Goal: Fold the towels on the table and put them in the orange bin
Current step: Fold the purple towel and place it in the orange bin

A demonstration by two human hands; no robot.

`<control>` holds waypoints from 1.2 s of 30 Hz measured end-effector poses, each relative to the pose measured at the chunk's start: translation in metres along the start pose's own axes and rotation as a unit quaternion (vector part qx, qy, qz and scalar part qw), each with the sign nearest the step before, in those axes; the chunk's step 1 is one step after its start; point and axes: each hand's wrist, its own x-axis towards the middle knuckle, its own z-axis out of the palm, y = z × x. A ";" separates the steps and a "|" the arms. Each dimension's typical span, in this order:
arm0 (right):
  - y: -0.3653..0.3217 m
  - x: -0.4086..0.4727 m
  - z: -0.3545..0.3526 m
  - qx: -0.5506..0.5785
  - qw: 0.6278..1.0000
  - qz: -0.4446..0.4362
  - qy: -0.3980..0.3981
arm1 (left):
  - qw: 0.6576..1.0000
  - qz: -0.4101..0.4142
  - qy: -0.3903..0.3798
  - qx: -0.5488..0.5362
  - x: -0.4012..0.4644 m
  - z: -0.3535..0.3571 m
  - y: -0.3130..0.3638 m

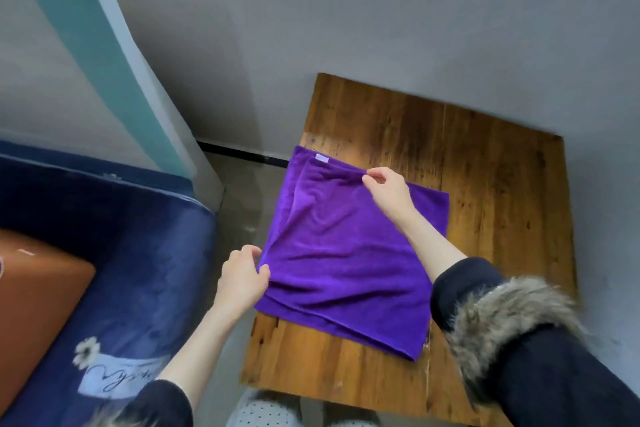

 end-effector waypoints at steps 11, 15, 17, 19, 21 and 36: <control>0.122 0.012 -0.003 -0.419 0.893 -0.029 -0.163 | 0.969 0.155 -0.109 0.158 -0.014 0.097 0.000; 0.143 0.006 -0.008 -0.415 0.900 -0.032 -0.129 | 0.962 0.145 -0.115 0.202 -0.011 0.118 0.001; 0.152 0.001 -0.012 -0.405 0.907 -0.008 -0.117 | 0.954 0.140 -0.121 0.237 -0.006 0.125 0.006; 0.162 -0.006 -0.018 -0.396 0.912 0.016 -0.102 | 0.946 0.143 -0.132 0.258 0.003 0.128 0.015; 0.175 -0.016 -0.025 -0.395 0.914 0.038 -0.084 | 0.943 0.151 -0.140 0.263 0.013 0.128 0.026; 0.268 -0.134 -0.070 -0.292 0.912 0.228 -0.173 | 0.871 0.314 -0.175 0.335 0.020 0.171 0.116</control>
